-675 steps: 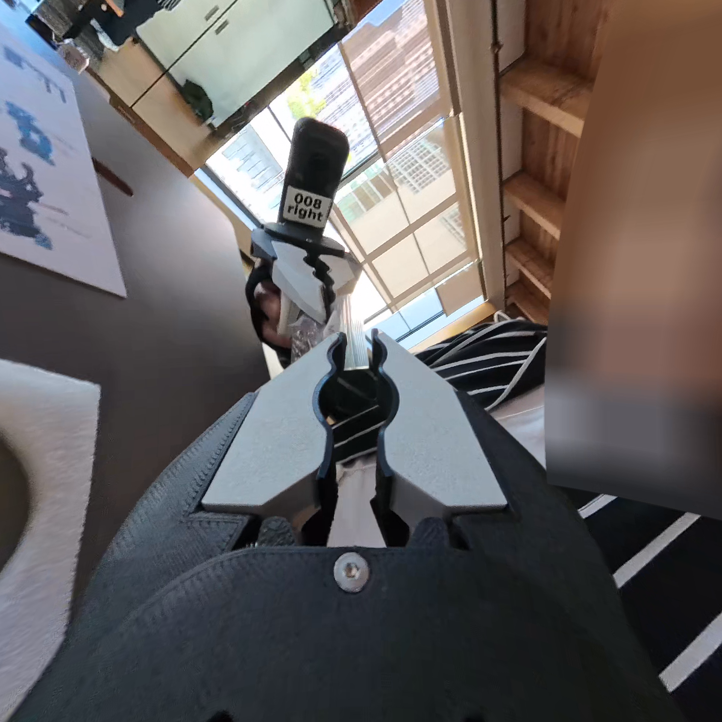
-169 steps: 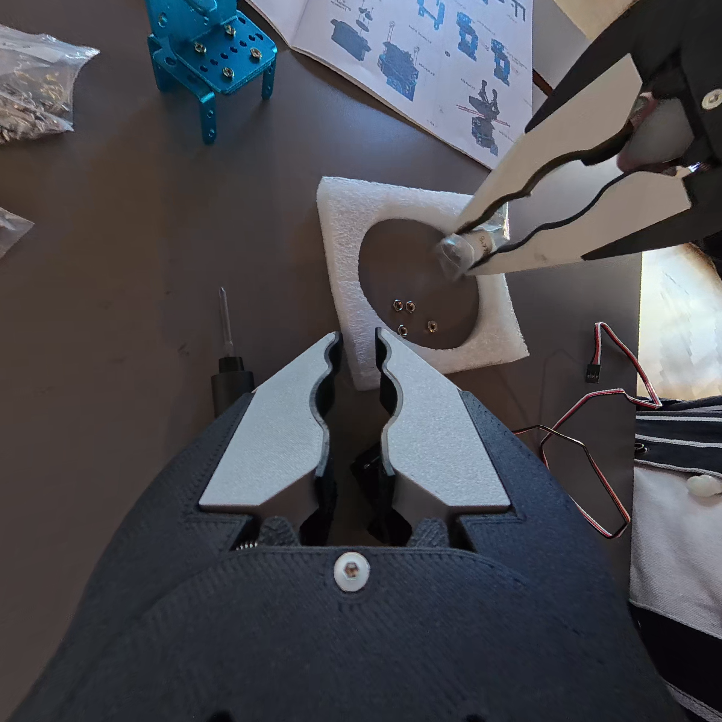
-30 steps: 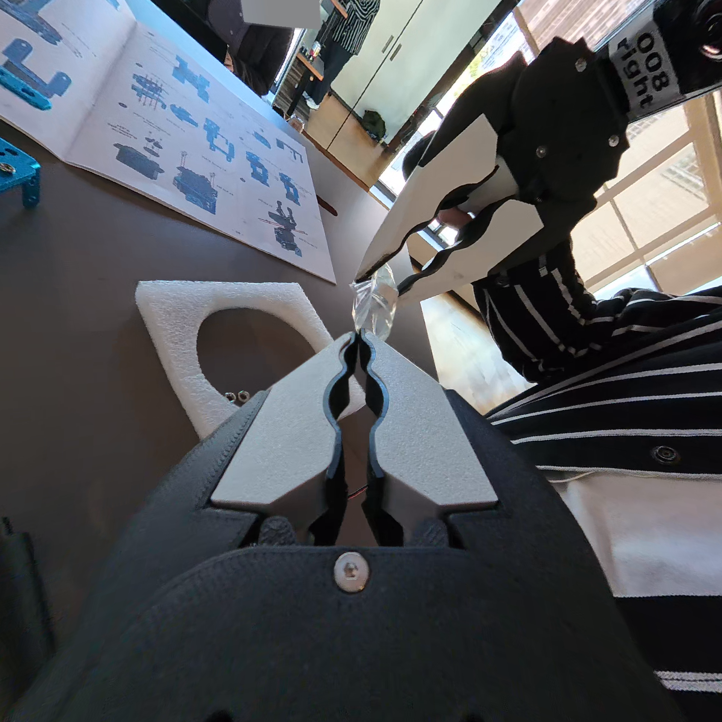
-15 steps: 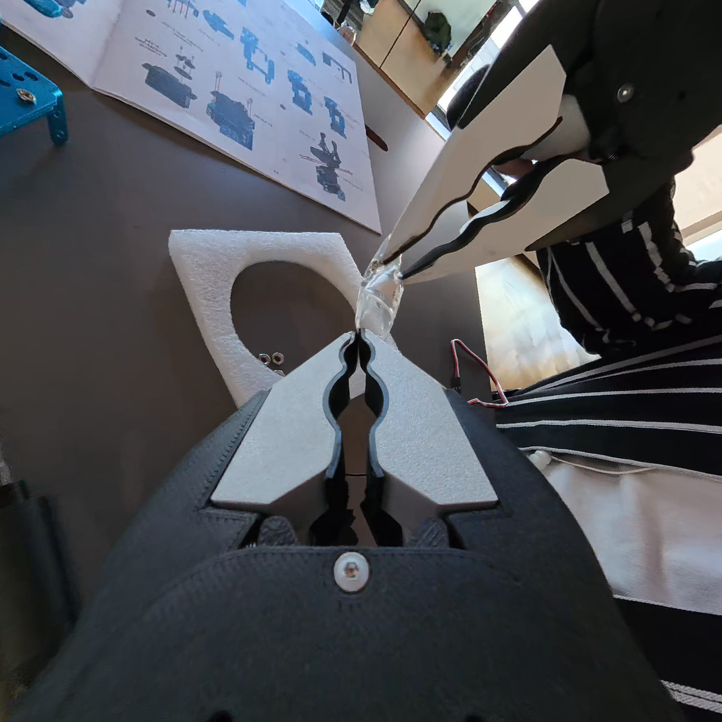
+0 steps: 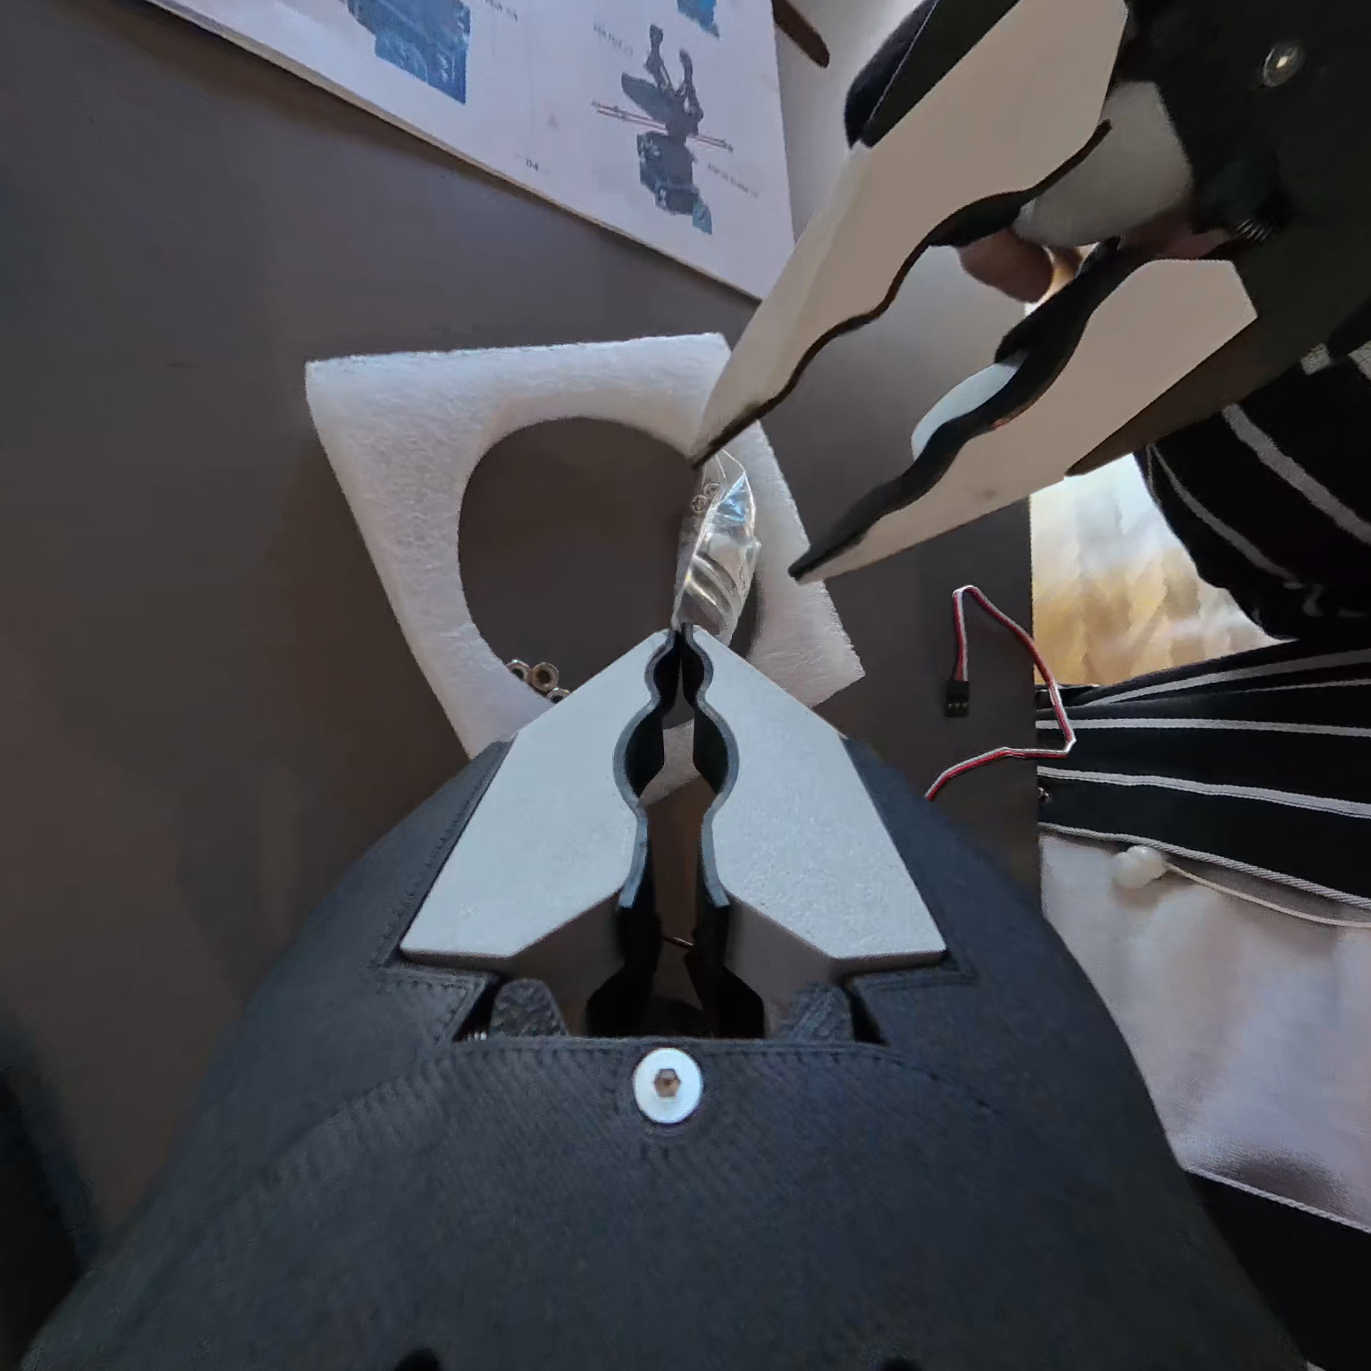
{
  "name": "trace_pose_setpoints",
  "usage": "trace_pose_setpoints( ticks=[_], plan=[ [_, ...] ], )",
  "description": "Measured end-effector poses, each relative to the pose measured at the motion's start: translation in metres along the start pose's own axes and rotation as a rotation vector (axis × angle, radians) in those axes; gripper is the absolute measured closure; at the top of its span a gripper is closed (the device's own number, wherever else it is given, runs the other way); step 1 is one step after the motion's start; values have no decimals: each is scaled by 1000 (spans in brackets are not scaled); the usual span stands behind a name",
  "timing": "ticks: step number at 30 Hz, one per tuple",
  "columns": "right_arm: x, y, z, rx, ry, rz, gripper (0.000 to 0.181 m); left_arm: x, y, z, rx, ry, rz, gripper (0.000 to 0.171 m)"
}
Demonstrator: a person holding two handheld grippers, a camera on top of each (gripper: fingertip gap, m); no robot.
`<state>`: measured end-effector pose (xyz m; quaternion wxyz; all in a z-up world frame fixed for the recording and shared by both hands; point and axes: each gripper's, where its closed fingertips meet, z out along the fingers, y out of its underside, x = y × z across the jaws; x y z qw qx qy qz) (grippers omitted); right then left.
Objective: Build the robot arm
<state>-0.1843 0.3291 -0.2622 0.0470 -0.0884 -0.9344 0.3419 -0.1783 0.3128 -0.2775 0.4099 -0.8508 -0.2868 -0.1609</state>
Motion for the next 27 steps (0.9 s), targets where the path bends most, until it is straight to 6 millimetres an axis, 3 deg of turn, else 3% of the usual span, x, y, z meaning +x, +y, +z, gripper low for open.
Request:
trace_pose_setpoints(
  ticks=[6, 12, 15, 19, 22, 27],
  plan=[
    [-2, 7, 18, -61, 10, -120, 145, -4, 2, 0, -8, -11, -29, 171],
    [0, 9, 24, -120, 73, -258, 161, -6, 0, -1, 8, -3, -73, 171],
    [1, 7, 21, -105, 40, -206, 167, -5, -7, -7, 59, 18, -83, 165],
    [7, 4, 14, -123, 45, -187, 169, -9, -24, -32, 187, 7, -80, 155],
    [10, 5, 8, -197, 61, -191, 169, -24, -24, -45, 218, -63, -52, 154],
    [15, 19, -7, -423, 93, -193, 169, -32, -19, -48, 240, -54, -87, 156]
  ],
)
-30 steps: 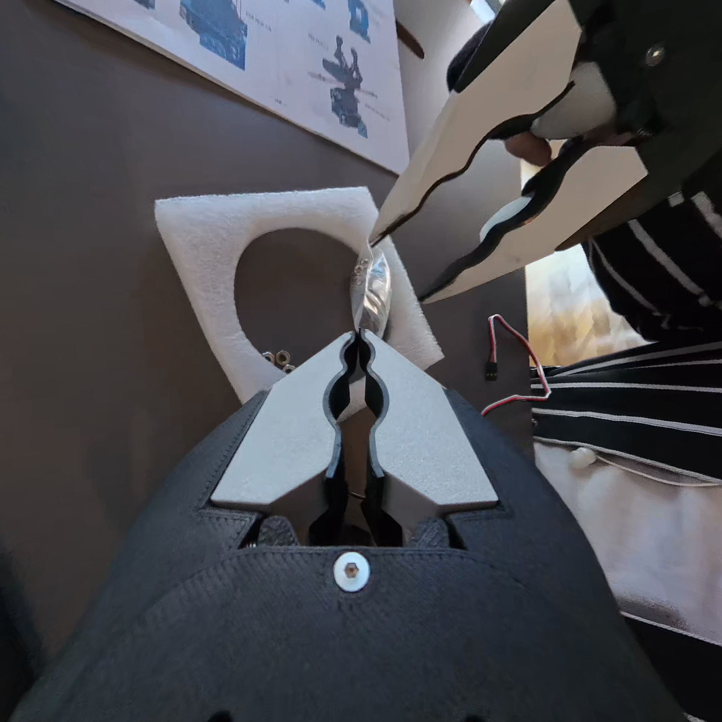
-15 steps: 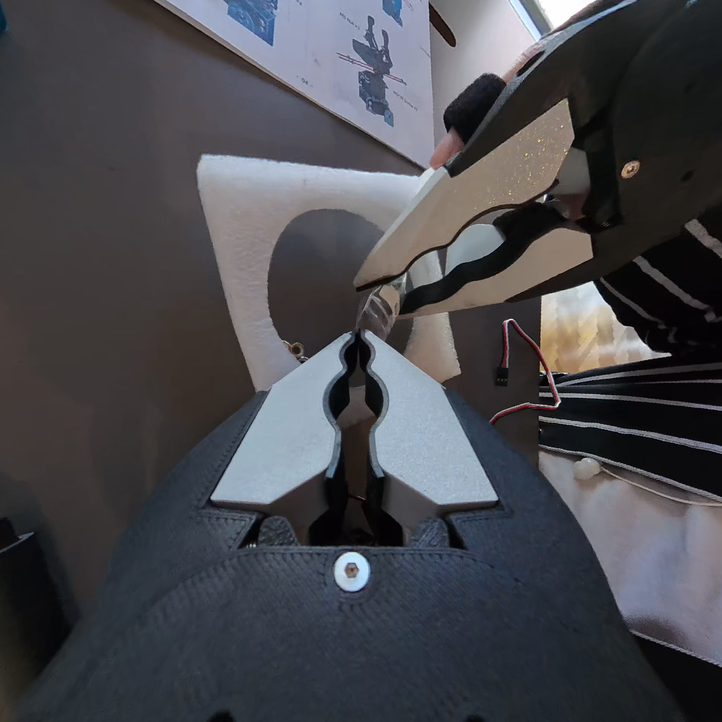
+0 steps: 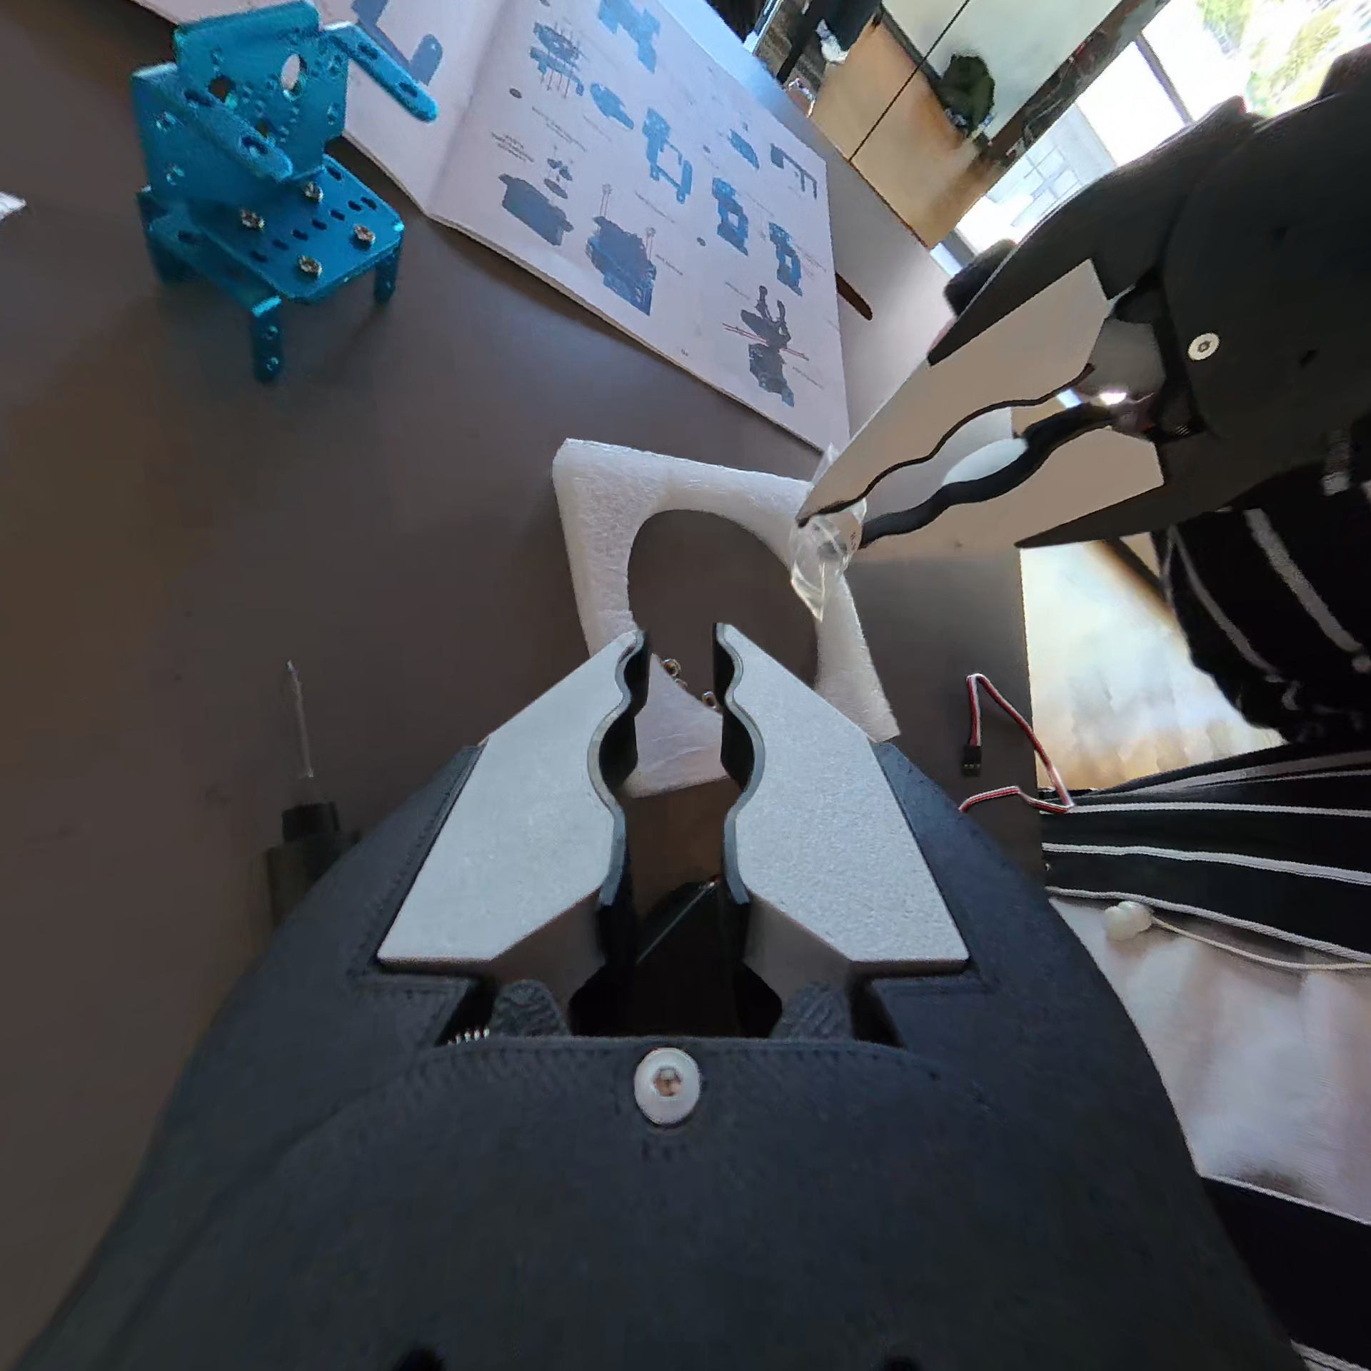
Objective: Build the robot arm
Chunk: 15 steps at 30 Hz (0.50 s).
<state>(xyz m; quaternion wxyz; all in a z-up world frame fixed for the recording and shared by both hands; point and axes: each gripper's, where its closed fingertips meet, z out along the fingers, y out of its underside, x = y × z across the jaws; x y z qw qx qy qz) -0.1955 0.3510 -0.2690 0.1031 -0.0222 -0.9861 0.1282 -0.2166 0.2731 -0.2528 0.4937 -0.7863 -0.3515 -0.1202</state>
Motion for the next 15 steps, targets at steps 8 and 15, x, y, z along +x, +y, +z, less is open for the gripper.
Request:
trace_pose_setpoints(
  ticks=[8, 15],
  plan=[
    [-2, 5, 9, -148, -39, 3, 168, -14, 18, 6, -101, -103, 60, 154],
    [0, 4, 11, -184, -37, -44, 168, -18, 24, 7, -138, -150, 95, 152]
  ],
)
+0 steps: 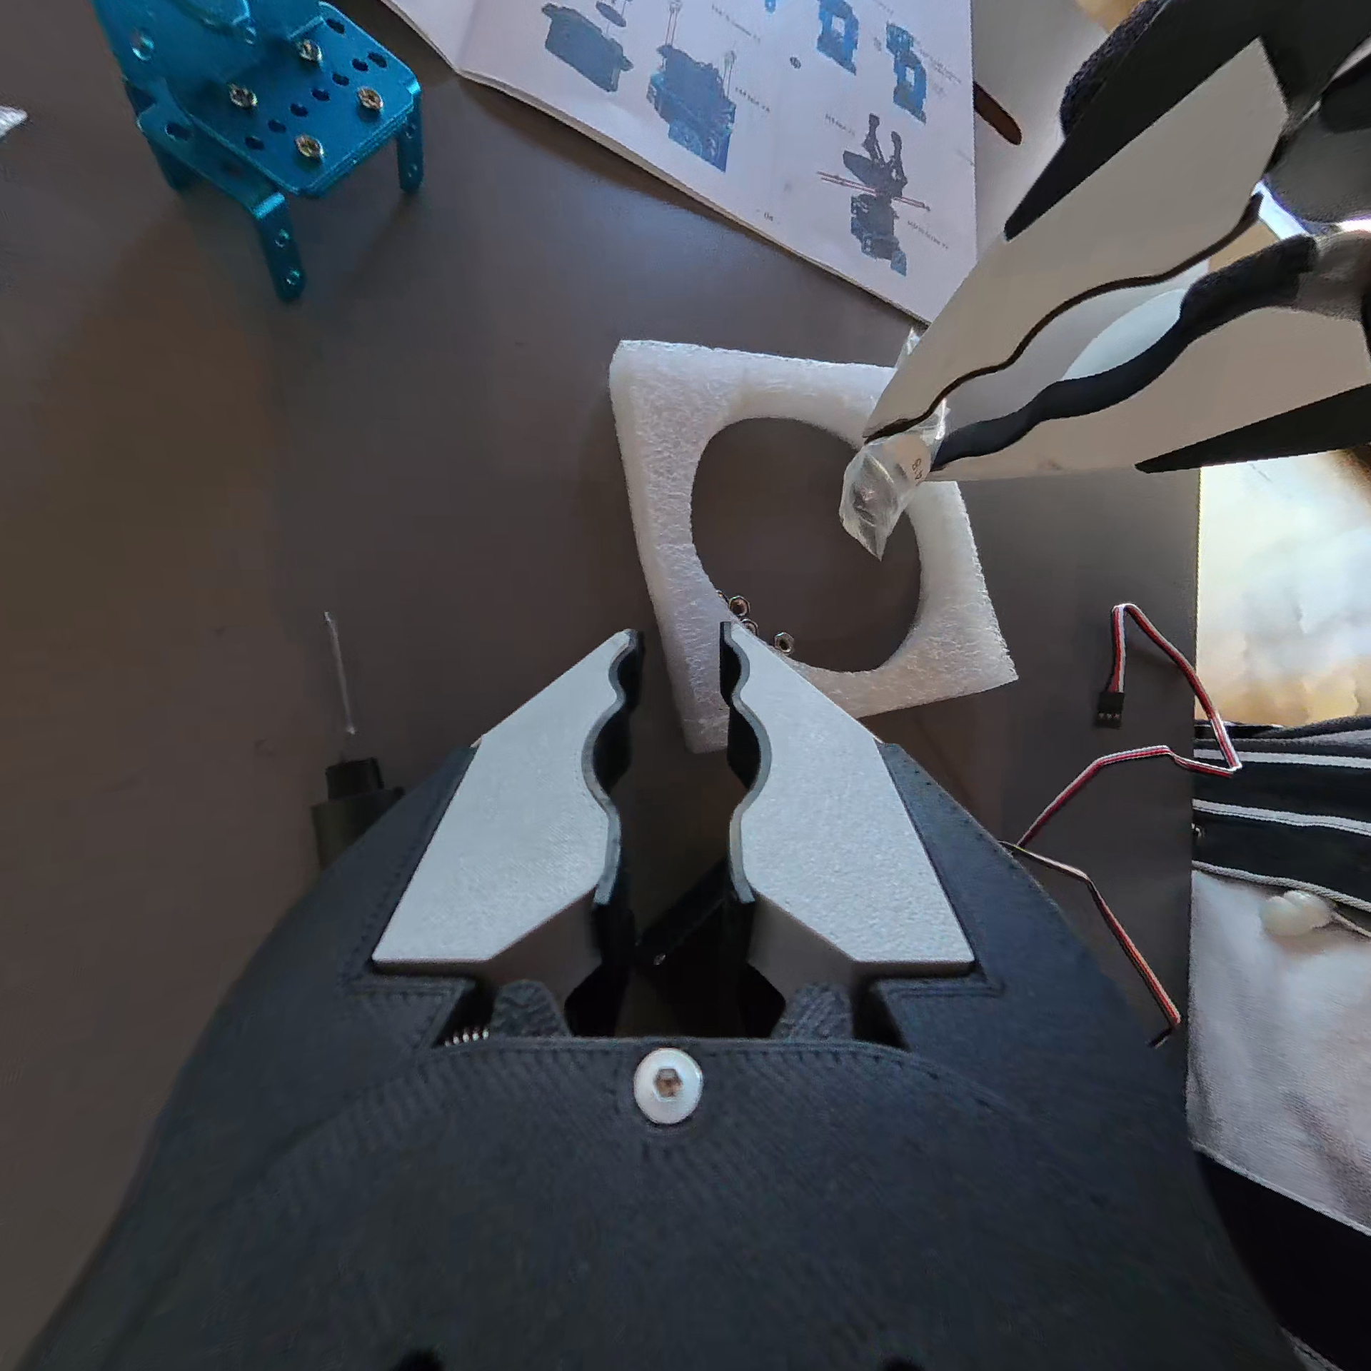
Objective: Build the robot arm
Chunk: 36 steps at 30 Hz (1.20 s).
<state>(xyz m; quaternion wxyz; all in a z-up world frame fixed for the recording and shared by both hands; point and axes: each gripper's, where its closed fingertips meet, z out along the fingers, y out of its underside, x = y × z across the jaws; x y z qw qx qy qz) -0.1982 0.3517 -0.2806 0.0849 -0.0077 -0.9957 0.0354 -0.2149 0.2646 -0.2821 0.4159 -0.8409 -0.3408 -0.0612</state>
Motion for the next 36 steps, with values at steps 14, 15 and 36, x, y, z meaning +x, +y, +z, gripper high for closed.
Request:
trace_pose_setpoints(
  ticks=[14, 15, 36],
  plan=[
    [0, -6, -3, -80, 47, -100, 169, -1, 1, -2, 7, 2, -8, 156],
    [1, -5, -2, -79, 43, -88, 169, -1, 1, -2, 7, 2, -9, 156],
    [0, -7, 0, -83, 34, -66, 168, 3, 1, -2, 4, 15, 2, 157]
  ],
)
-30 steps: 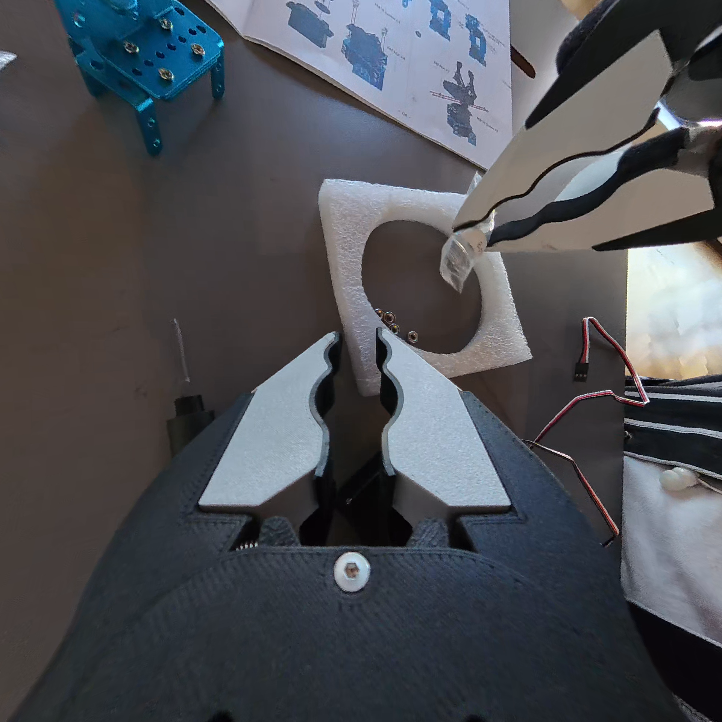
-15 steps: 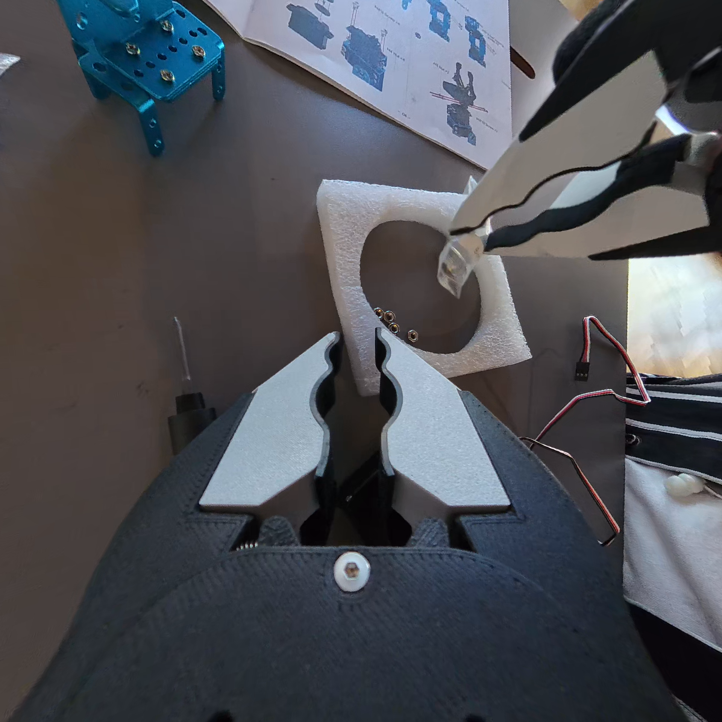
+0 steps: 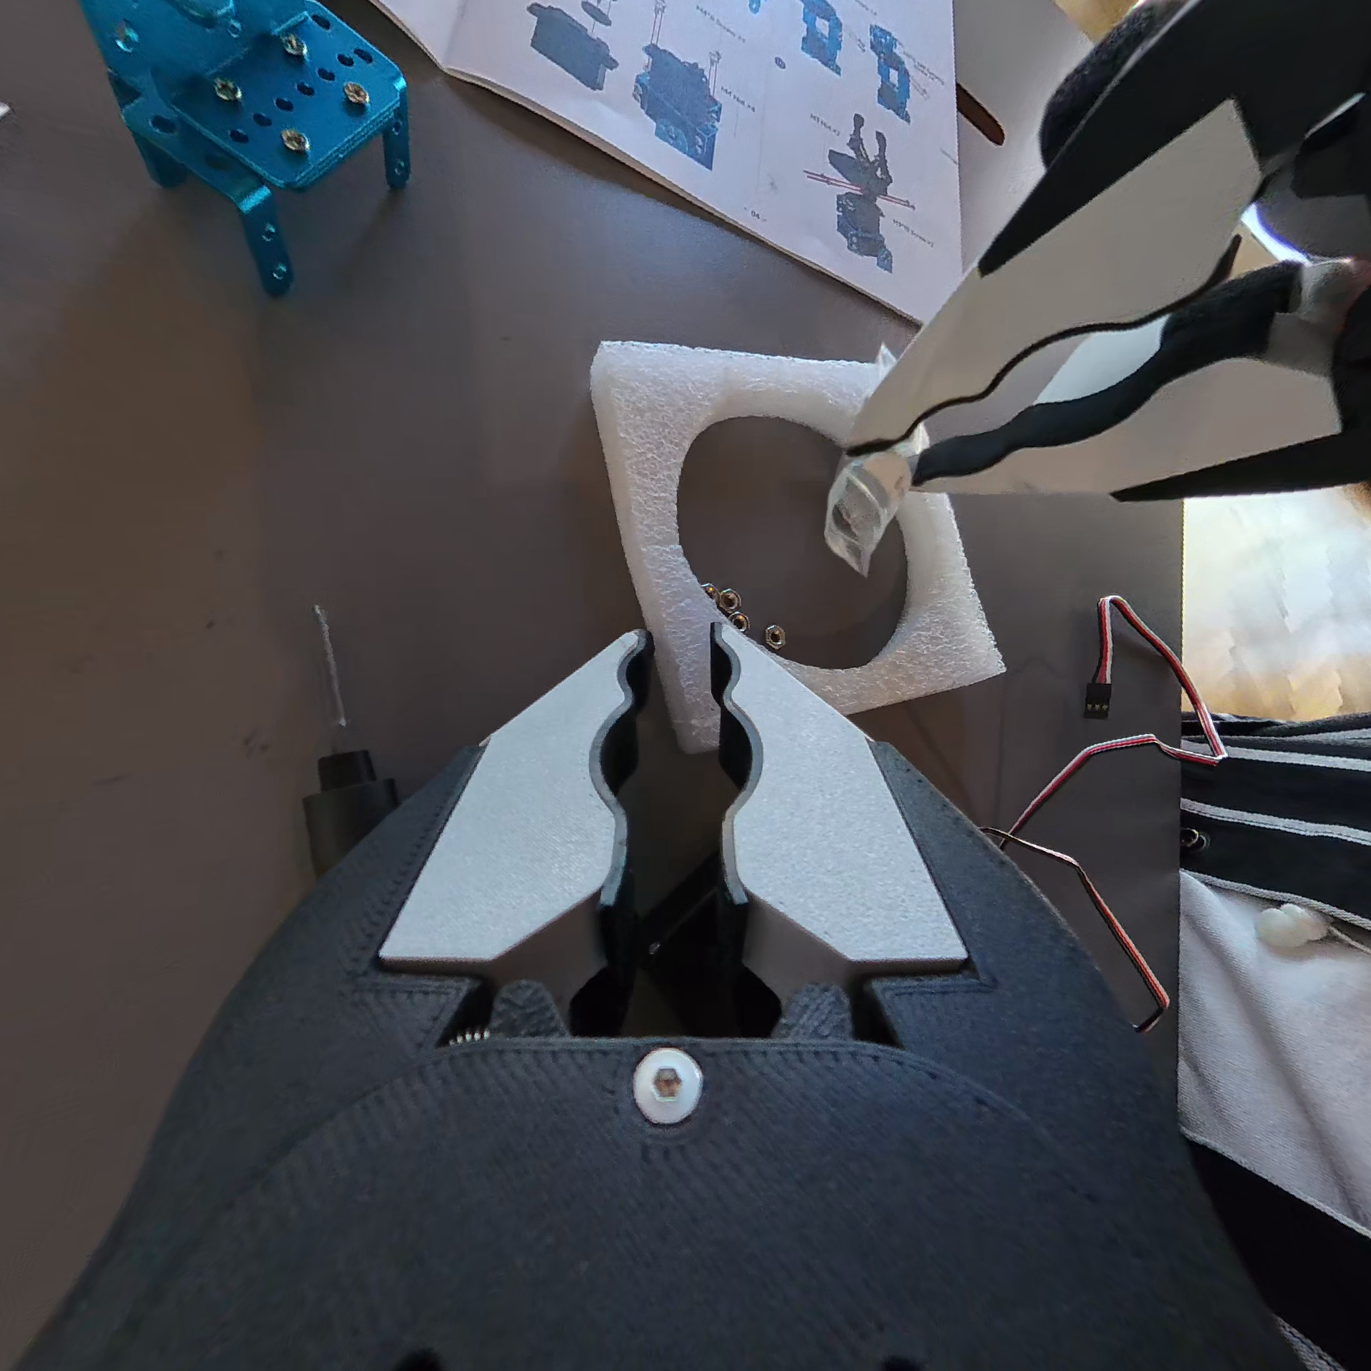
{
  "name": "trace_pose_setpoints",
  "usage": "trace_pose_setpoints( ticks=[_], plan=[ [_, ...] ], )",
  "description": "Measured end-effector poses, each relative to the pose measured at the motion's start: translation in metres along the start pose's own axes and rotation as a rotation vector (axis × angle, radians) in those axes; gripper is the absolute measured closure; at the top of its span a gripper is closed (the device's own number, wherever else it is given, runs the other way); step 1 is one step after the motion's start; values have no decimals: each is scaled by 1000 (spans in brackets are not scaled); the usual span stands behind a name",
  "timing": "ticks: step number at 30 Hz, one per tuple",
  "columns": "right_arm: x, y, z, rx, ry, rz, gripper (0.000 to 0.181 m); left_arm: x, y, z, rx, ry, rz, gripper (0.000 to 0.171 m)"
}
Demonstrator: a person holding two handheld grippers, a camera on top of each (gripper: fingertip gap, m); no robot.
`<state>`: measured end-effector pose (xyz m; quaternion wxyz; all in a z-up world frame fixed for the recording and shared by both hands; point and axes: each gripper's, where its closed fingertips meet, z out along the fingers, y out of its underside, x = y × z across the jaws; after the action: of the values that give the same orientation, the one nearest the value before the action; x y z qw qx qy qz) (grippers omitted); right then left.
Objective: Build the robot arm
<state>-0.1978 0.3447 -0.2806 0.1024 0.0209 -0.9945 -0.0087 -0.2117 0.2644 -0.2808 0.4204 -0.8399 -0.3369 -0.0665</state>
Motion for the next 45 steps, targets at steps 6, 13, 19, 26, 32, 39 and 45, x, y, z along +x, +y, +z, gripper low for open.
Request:
trace_pose_setpoints(
  ticks=[6, 13, 19, 26, 32, 39, 45],
  plan=[
    [3, 9, 2, -55, 17, -2, 169, 1, 0, 1, -4, 5, 1, 157],
    [7, 16, 1, -117, 35, -11, 168, 1, 1, 1, -9, 6, -10, 156],
    [11, 14, -2, -132, 53, -41, 169, -6, 1, -3, -3, -18, -31, 157],
    [9, 9, -3, -152, 55, -94, 169, -9, 2, -6, 1, -12, -43, 159],
    [8, 6, -2, -173, 39, -126, 169, -9, 2, -6, 1, -11, -42, 159],
    [8, 1, -3, -173, 25, -150, 169, -9, 2, -5, 2, -5, -45, 159],
    [5, 0, -4, -186, 23, -167, 170, -9, 2, -6, 3, -6, -44, 159]
  ],
)
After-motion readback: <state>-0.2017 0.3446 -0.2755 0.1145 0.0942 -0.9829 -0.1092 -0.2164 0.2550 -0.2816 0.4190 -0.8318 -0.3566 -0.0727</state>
